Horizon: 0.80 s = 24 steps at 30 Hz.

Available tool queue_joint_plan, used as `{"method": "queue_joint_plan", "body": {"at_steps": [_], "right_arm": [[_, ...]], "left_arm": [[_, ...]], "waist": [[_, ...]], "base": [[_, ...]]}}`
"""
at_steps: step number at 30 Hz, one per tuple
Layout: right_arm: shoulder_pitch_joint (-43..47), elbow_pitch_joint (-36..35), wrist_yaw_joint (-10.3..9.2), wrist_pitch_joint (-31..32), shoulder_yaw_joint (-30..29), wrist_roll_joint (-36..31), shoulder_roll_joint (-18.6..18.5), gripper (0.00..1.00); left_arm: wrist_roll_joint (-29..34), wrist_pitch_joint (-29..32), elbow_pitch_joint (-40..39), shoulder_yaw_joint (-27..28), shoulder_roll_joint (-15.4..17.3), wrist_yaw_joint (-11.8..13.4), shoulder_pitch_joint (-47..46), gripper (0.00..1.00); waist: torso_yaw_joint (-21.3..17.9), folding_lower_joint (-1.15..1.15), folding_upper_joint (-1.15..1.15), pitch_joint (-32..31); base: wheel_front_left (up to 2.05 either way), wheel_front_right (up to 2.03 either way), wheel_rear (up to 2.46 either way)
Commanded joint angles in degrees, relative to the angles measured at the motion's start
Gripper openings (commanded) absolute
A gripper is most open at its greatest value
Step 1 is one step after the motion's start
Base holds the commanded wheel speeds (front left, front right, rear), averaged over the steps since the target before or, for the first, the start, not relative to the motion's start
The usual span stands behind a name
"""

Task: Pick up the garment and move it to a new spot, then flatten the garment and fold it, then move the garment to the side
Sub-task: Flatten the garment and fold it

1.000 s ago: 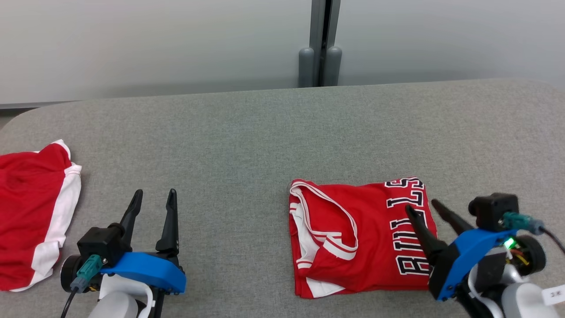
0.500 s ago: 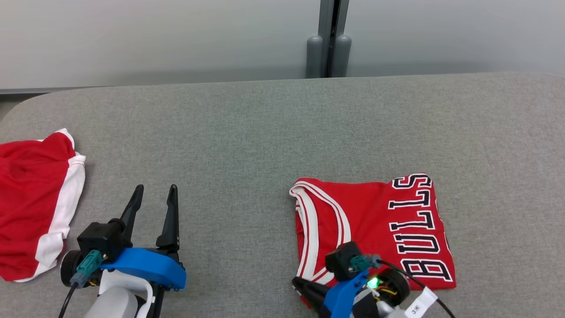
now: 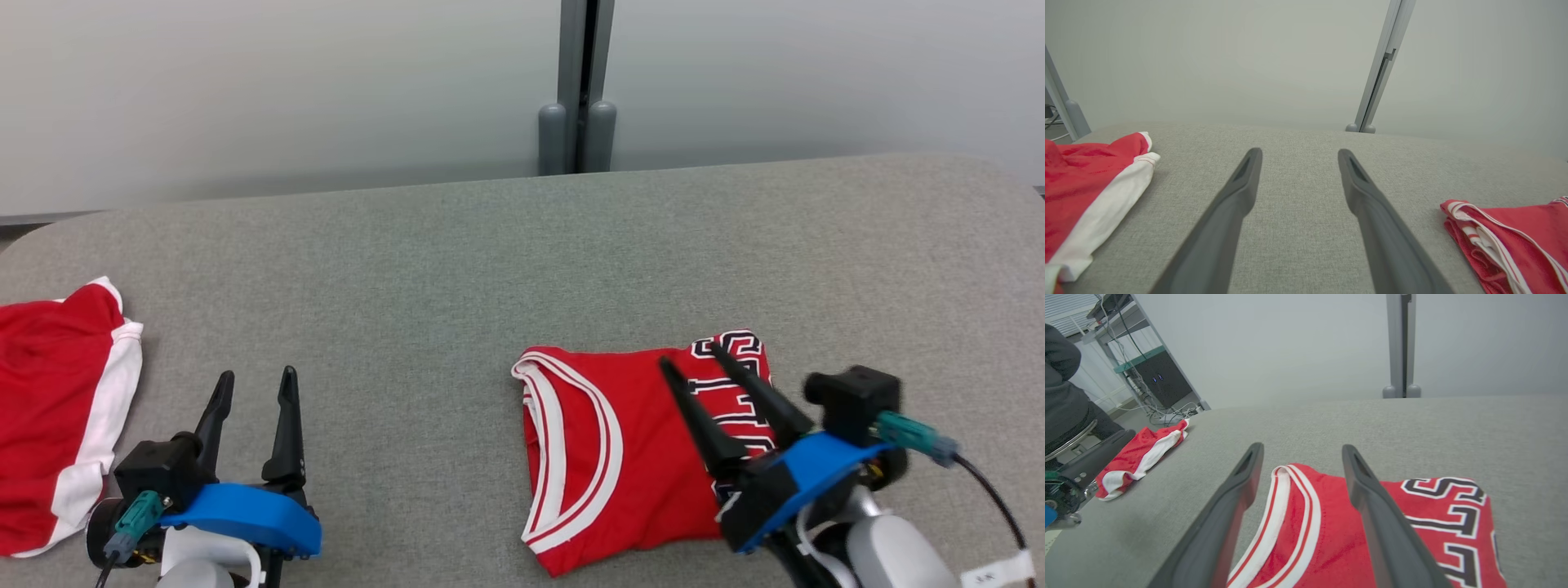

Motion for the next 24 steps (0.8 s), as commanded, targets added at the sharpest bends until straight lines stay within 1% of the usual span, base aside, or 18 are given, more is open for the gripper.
{"method": "queue_joint_plan", "body": {"at_steps": [1, 2, 3, 4, 5, 10, 13, 16, 24], "right_arm": [[1.7, -1.3, 0.01, -1.6, -3.1, -1.6, -0.5, 1.00], [2.8, -1.3, 0.01, -1.7, -5.4, -3.4, -1.0, 1.00], [2.8, -1.3, 0.01, -1.7, -5.4, -3.4, -1.0, 1.00], [4.5, -1.7, 0.01, -1.7, -9.7, -6.5, -1.2, 1.00], [4.5, -1.7, 0.01, -1.7, -9.7, -6.5, -1.2, 1.00], [7.6, -2.3, 0.01, -2.8, -18.1, -10.9, -0.2, 1.00], [8.2, -1.6, 0.01, -3.2, -19.9, -12.3, -0.5, 1.00], [8.4, -0.6, 0.01, -3.7, -20.3, -12.5, -0.8, 1.00], [7.6, 0.2, 0.01, -3.1, -19.9, -13.1, -0.4, 1.00]], "left_arm": [[0.0, -0.3, -0.5, 0.6, 0.1, 0.3, 0.8, 1.00], [0.0, -0.4, -0.6, 0.8, 0.0, 0.4, 1.3, 1.00], [0.0, -0.4, -0.6, 0.8, 0.0, 0.4, 1.3, 1.00], [0.1, -0.4, -0.9, 1.1, -0.1, 0.5, 2.0, 1.00], [0.1, -0.4, -0.9, 1.1, -0.1, 0.5, 2.0, 1.00], [0.5, -0.4, -1.5, 1.7, -0.5, 0.6, 3.8, 1.00], [0.6, -0.4, -1.9, 2.0, -0.7, 0.6, 4.7, 1.00], [0.8, -0.4, -2.2, 2.5, -0.8, 0.7, 5.6, 1.00], [1.1, -0.4, -2.3, 3.1, -1.2, 0.8, 6.9, 1.00]], "waist": [[-1.0, 0.00, 0.00, -1.0], [-1.3, 0.00, 0.00, -1.4], [-1.3, 0.00, 0.00, -1.4], [-1.7, 0.00, 0.00, -2.0], [-1.7, 0.00, 0.00, -2.0], [-2.3, 0.00, 0.00, -3.6], [-2.6, 0.00, 0.00, -4.2], [-2.9, 0.00, 0.00, -4.6], [-2.9, 0.00, 0.00, -5.0]], "base": [[0.00, 0.00, 0.00], [0.00, 0.00, 0.00], [0.00, 0.00, 0.00], [0.00, 0.00, 0.00], [0.00, 0.00, 0.00], [0.00, 0.00, 0.00], [0.00, 0.00, 0.00], [0.00, 0.00, 0.00], [0.00, 0.00, 0.00]]}}
